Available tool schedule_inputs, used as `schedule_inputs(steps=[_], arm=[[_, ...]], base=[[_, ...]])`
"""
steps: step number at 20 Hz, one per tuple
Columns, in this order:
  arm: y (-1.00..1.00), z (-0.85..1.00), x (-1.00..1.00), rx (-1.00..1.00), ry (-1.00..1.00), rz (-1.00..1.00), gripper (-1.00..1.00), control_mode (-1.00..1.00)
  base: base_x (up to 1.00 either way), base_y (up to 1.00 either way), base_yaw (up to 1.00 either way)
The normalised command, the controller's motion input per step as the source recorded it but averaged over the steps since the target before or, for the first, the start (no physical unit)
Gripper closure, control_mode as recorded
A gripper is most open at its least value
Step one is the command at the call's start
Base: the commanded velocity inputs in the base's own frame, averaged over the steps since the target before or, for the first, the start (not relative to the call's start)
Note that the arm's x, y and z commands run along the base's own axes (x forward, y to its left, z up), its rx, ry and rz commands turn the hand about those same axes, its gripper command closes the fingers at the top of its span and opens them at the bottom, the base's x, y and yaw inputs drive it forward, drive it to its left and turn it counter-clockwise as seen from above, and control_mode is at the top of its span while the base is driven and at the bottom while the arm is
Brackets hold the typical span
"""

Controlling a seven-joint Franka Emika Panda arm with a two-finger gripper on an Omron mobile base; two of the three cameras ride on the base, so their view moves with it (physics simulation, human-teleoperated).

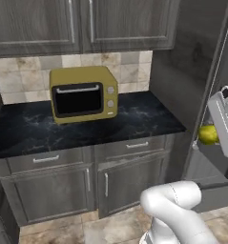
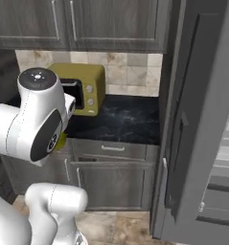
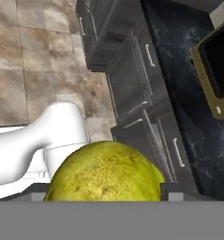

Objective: Place the beer on the top shelf of the fridge to keep it out of children's reach, and place the sweet potato and pear on lower shelves for easy access.

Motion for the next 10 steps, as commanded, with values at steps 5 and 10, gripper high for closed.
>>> schedule_inputs(steps=[5, 10], arm=[[0.0, 0.0, 0.0, 0.0, 0.0, 0.0, 1.0, 1.0], [0.0, 0.0, 0.0, 0.0, 0.0, 0.0, 1.0, 1.0]], base=[[-1.0, -0.34, -0.15], [-0.66, -0.61, -0.28]])
